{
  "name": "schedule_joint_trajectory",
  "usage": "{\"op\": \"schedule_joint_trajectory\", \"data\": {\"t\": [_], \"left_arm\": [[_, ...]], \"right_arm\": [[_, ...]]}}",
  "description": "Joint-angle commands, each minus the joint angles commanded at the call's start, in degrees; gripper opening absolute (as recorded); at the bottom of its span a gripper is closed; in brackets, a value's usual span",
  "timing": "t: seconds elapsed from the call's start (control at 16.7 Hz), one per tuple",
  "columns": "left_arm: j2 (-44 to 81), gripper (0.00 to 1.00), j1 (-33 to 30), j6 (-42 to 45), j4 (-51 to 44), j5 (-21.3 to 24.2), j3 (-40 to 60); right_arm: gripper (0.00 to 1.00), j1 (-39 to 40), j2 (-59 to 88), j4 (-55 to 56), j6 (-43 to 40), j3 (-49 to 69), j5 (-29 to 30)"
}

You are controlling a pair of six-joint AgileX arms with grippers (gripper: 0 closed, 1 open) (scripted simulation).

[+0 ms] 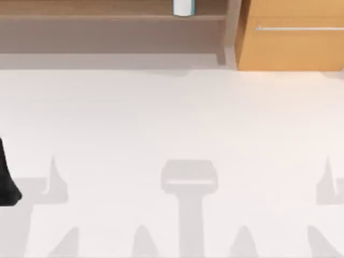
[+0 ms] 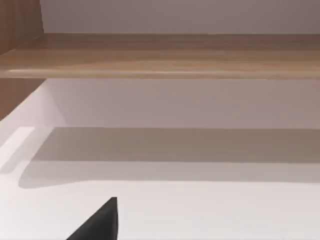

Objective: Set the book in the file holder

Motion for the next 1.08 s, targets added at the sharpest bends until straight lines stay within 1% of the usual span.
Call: {"op": "schedule_joint_trajectory", "data": {"t": [0.24,0.36,0.48,0.66,0.84,1.08], "left_arm": [[0.0,1.00,0.0,0.0,0.0,0.0,0.0],[0.0,1.00,0.0,0.0,0.0,0.0,0.0],[0.0,1.00,0.0,0.0,0.0,0.0,0.0],[0.0,1.00,0.0,0.0,0.0,0.0,0.0],[0.0,1.00,0.0,0.0,0.0,0.0,0.0],[0.0,1.00,0.0,0.0,0.0,0.0,0.0]], "right_arm": [[1.00,0.7,1.4,0.5,-0.3,0.9,0.8],[1.00,2.9,5.2,1.6,-0.9,3.4,2.9],[1.00,6.4,11.0,3.1,-1.6,7.2,6.2],[1.00,13.6,23.1,5.6,-2.2,15.5,13.3],[1.00,21.1,38.5,8.4,-2.2,25.6,20.4],[1.00,27.7,58.1,12.2,-1.7,36.3,26.4]]}}
